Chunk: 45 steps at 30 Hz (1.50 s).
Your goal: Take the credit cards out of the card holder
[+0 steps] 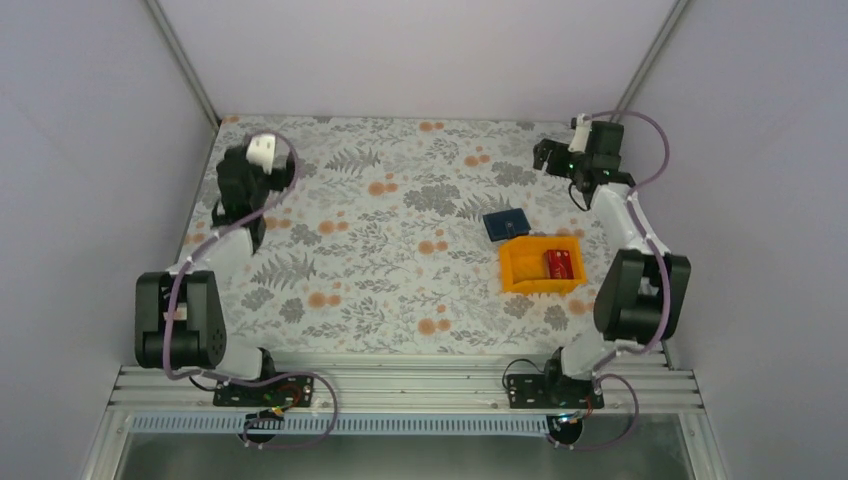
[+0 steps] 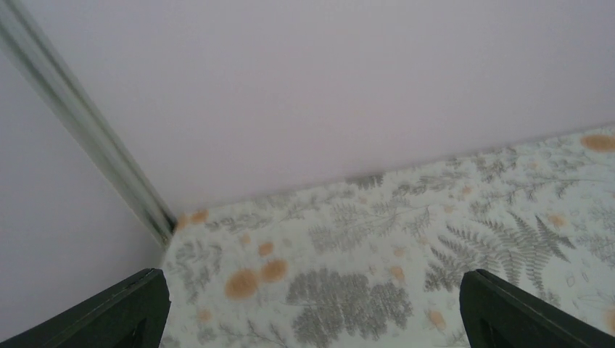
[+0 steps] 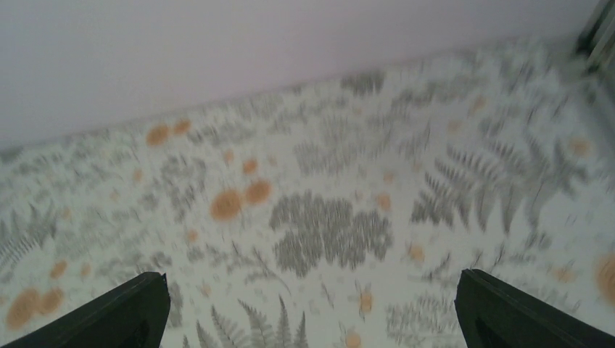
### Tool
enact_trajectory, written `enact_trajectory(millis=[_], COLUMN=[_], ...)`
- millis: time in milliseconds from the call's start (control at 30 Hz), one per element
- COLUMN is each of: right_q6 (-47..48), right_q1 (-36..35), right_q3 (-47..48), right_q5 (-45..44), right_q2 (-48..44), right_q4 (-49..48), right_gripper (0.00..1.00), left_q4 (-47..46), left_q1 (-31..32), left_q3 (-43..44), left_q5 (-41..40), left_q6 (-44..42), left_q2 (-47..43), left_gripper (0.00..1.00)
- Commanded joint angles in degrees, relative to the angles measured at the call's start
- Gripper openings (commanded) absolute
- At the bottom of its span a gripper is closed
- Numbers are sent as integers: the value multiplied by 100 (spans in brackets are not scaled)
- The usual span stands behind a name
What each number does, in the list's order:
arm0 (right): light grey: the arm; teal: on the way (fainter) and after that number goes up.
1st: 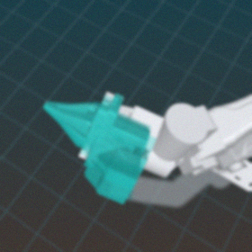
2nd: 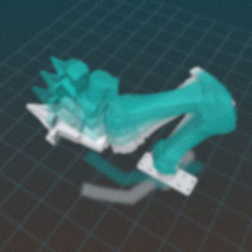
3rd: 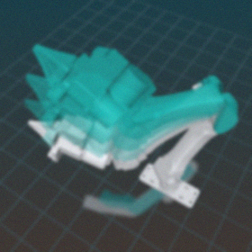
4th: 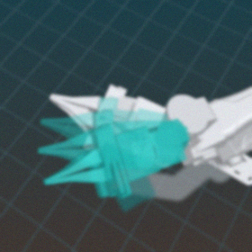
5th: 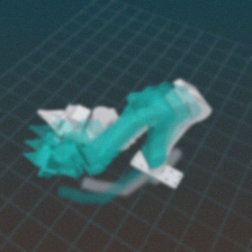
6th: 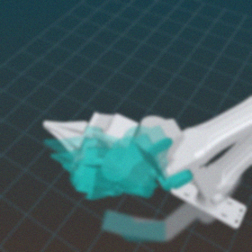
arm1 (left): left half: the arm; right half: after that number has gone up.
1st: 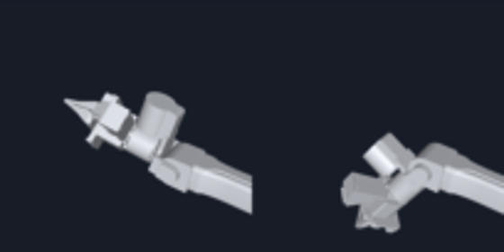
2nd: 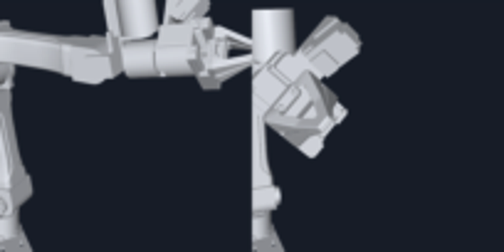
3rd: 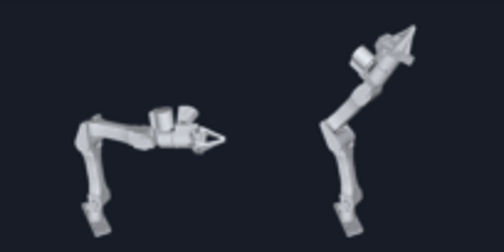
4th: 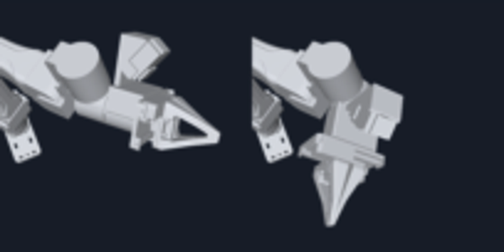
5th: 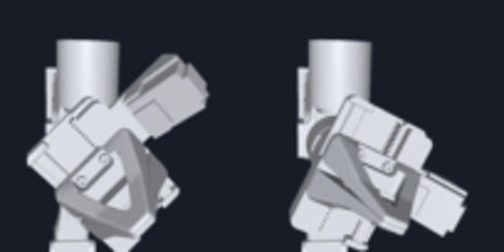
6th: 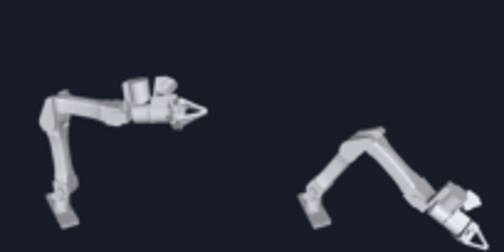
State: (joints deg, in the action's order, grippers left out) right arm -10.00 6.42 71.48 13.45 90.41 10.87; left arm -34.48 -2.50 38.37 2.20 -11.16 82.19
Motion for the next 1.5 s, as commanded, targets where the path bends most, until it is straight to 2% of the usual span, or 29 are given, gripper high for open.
enact_trajectory(millis=[0,67,200,367,567,867,1067,1200,1367,1467], right_q6=[184,188,240,434,575,705,762,507,119,-55], right_q1=[13,10,4,-20,-124,-157,-517,-949,-1886,-2376], right_q3=[510,550,648,789,627,561,589,576,792,916], right_q5=[286,368,467,727,1253,1257,1553,1925,2392,2761], right_q2=[768,992,1536,2137,2327,2522,2691,2829,3046,3172], right_q4=[1665,1747,1995,2257,2258,2634,2785,2498,2171,1958], right_gripper=[100,100,98,84,74,70,51,37,8,4], left_q4=[3227,3956,4712,5732,5853,6146,6395,6487,6559,6643], left_q1=[-22,-30,-40,-40,-39,-40,-35,-34,-38,-30], left_q3=[1979,2546,2914,3187,3168,3402,3406,3356,3268,3163], left_q5=[145,123,168,902,857,896,1193,1272,1221,1325], left_q6=[-710,-793,-938,-1057,-1042,-1271,-1435,-1490,-1542,-1573], left_q2=[121,175,20,30,2,44,30,23,-53,-104], left_gripper=[100,100,100,100,100,100,100,100,100,100])
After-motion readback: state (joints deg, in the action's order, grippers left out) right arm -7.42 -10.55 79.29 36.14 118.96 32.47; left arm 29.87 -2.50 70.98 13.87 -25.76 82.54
